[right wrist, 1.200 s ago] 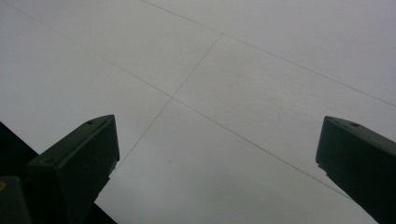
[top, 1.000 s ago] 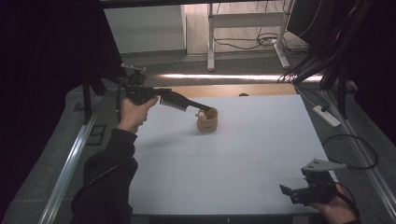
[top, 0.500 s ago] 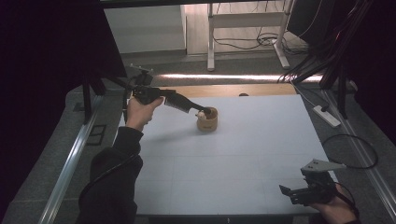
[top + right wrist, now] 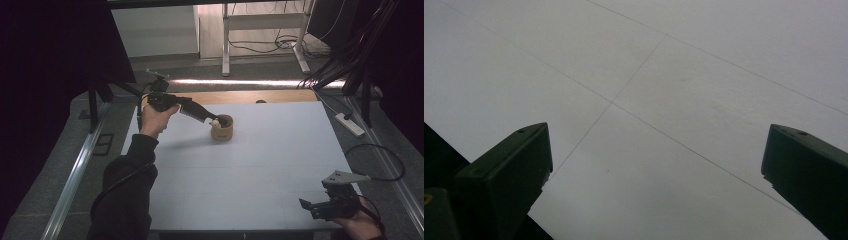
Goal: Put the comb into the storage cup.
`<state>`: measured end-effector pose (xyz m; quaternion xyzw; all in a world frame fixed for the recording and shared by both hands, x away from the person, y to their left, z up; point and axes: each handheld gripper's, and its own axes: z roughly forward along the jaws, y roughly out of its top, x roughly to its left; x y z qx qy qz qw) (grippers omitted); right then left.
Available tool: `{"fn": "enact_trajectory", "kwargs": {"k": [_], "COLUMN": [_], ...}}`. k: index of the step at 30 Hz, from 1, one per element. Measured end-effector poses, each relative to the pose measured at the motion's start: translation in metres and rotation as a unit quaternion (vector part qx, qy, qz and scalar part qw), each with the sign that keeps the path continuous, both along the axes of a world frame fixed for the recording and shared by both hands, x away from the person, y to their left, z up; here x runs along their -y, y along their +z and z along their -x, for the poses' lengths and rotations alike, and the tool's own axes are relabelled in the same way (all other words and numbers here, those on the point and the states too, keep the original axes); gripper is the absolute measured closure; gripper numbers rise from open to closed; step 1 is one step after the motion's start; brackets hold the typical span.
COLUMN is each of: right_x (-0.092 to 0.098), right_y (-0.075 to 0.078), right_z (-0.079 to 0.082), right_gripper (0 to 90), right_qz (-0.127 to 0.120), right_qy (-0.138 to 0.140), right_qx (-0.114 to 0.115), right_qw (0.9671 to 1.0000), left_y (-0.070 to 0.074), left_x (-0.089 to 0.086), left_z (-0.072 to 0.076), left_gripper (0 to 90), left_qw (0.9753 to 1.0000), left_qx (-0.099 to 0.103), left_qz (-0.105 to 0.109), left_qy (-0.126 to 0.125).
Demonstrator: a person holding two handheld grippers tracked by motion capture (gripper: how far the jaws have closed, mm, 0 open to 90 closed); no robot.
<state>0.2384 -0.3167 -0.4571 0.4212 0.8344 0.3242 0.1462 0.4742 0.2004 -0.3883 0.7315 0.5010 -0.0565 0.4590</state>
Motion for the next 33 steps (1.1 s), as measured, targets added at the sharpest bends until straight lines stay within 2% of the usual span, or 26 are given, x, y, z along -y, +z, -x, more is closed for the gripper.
{"fn": "enact_trajectory", "kwargs": {"k": [17, 25, 28, 33], "right_x": [0.0, 0.0, 0.0, 0.0], "right_y": [0.0, 0.0, 0.0, 0.0], "right_z": [0.0, 0.0, 0.0, 0.0], "right_gripper": [0.7, 0.8, 0.8, 0.8], "right_qz": [0.0, 0.001, 0.002, 0.001], "right_qy": [0.002, 0.004, 0.004, 0.004], "right_qx": [0.0, -0.001, -0.001, -0.001], "right_qw": [1.0, 1.0, 1.0, 1.0], "left_y": [-0.006, -0.009, -0.012, -0.013], "left_x": [0.006, 0.007, 0.007, 0.007], "left_z": [-0.008, -0.012, -0.013, -0.015], "left_gripper": [84.0, 84.0, 83.8, 83.6], "left_qw": [0.9999, 0.9998, 0.9997, 0.9997], "left_qx": [-0.011, -0.015, -0.015, -0.015], "left_qz": [0.0, 0.006, 0.017, 0.021], "left_qy": [-0.007, -0.007, -0.006, -0.004]}}
